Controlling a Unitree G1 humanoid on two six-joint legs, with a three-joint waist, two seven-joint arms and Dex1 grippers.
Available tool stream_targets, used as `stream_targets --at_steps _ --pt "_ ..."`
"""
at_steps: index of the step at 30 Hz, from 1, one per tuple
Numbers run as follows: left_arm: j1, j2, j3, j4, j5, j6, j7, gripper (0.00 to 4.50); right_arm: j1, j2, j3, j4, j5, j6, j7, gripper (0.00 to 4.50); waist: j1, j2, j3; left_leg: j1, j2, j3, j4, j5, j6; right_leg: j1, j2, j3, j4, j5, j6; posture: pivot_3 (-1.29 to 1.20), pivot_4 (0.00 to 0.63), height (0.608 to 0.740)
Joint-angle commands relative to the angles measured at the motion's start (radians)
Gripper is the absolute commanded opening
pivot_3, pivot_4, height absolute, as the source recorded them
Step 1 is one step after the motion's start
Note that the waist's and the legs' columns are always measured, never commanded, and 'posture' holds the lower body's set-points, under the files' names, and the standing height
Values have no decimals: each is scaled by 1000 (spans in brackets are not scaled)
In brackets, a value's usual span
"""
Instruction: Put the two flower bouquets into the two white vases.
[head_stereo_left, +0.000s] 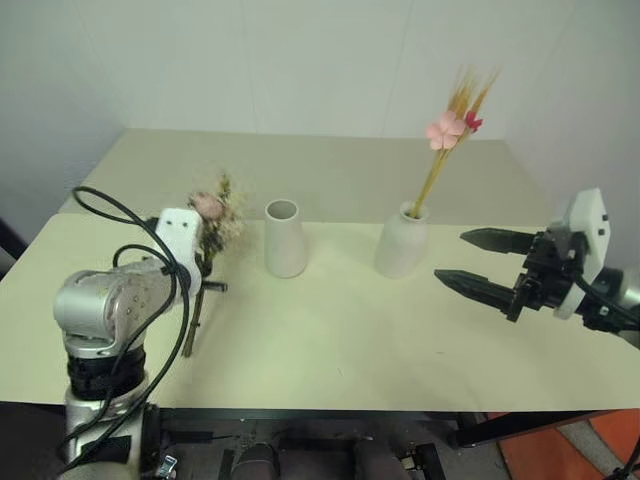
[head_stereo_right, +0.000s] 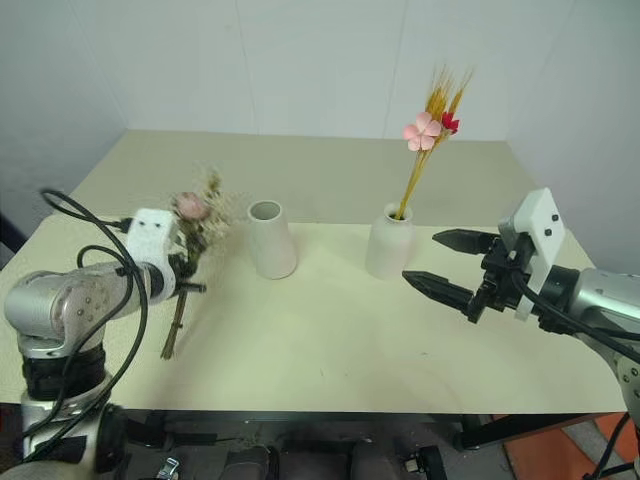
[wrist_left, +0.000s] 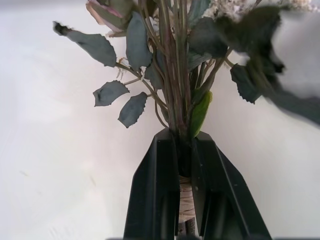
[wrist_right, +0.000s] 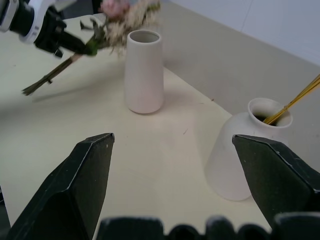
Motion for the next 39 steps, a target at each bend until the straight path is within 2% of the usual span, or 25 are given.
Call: stream_targets --at_steps 1,2,4,6,9,12,14,16,21,25,29,39 --pt "-125 -74 182 73 -3 -434 2 98 -2 9 -39 -35 -16 -42 -18 4500 2 0 0 0 0 0 0 0 0 0 0 0 0 0 0 0 150 740" --pt "-137 -85 210 100 -25 -502 -33 98 -2 12 -35 -38 -21 -46 -20 4500 2 0 0 -1 0 0 0 0 0 0 0 0 -1 1 -1 0 150 740" --pt "-190 -113 272 170 -121 -742 -209 98 5 27 -38 -52 -19 -55 -24 4500 0 0 0 -1 0 1 0 0 0 0 0 0 -2 1 -1 0 150 740" --pt "-247 -133 310 249 -210 -899 -360 98 17 39 -44 -66 -22 -62 -28 4500 4 0 0 -1 0 1 0 0 0 0 0 0 -3 1 -1 0 150 740" --pt "-323 -123 307 422 -288 -976 -522 98 59 50 -62 -93 -37 -79 -20 4500 19 0 0 -2 -1 1 0 0 0 0 -1 0 -3 2 -1 0 150 740" --pt "-371 -107 298 557 -356 -979 -630 98 112 54 -78 -117 -57 -107 -6 4500 26 0 0 -1 -1 1 1 0 0 2 -1 -1 -3 0 1 0 150 740" --pt "-373 -89 240 620 -305 -1050 -713 98 135 67 -92 -130 -60 -118 -18 4500 22 0 0 -2 -2 1 2 0 0 2 -2 0 -3 1 3 0 150 740" --pt "-394 -85 232 693 -330 -1058 -789 98 159 86 -110 -143 -61 -125 -37 4500 21 0 0 -2 -2 1 3 0 0 1 -2 0 -3 2 3 0 150 740" --pt "-475 -73 203 911 -309 -1113 -891 98 216 137 -116 -185 -84 -142 -86 4500 19 0 0 -3 -1 0 3 0 0 1 -1 0 -2 2 3 0 150 740" --pt "-520 -80 161 1002 -286 -1124 -932 98 234 160 -111 -201 -89 -148 -116 4500 16 0 0 -3 -2 0 3 0 0 1 -1 0 -3 2 4 0 150 740" --pt "-508 -84 90 1015 -229 -1152 -976 98 243 165 -106 -204 -101 -152 -132 4500 17 0 0 -3 -2 0 2 0 0 1 -1 0 -3 2 3 0 150 740" --pt "-430 -84 34 972 -189 -1188 -1026 98 247 172 -102 -203 -110 -160 -138 4500 15 0 0 -3 -1 0 2 0 0 1 -1 0 -2 2 3 0 150 740"
